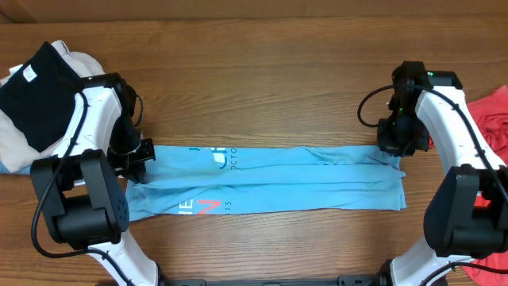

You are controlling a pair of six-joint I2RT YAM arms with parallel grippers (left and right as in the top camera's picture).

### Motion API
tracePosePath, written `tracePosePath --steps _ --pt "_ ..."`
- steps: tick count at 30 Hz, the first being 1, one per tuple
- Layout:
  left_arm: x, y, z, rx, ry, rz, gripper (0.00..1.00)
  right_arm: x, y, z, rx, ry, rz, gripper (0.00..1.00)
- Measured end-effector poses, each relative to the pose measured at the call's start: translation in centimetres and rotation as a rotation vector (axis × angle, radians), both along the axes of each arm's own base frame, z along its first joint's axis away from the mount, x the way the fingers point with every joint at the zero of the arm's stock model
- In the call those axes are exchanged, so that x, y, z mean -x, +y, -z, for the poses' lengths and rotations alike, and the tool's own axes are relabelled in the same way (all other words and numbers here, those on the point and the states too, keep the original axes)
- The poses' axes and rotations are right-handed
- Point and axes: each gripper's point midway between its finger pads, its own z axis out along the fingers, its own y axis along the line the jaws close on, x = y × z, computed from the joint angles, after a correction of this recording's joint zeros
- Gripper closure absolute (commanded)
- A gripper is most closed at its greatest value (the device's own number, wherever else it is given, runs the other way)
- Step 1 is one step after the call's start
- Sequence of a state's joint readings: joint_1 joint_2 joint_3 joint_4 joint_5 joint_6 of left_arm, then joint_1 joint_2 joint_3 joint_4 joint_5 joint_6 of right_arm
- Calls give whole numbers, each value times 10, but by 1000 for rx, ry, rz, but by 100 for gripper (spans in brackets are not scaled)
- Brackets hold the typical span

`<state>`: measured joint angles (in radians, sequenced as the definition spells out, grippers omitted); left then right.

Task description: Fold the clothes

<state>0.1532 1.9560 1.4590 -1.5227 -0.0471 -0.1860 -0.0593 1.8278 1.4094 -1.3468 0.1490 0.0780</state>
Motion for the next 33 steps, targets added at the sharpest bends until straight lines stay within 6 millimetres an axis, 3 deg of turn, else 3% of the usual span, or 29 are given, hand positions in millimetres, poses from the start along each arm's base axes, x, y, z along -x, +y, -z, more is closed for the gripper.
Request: tracePosePath --steps 13,15,18,26,33 --pt "7 -1 -4 1 34 -2 95 12 1 13 -2 36 0 88" --pt "10 -1 -4 3 43 -2 94 12 1 13 -2 36 3 80" --pt "14 -2 -2 5 60 -1 93 10 1 13 -2 31 1 78" --pt "20 -2 0 1 79 -2 73 5 2 14 -8 9 1 73" --pt "19 -1 1 -5 74 -8 70 0 2 15 -14 -13 2 71"
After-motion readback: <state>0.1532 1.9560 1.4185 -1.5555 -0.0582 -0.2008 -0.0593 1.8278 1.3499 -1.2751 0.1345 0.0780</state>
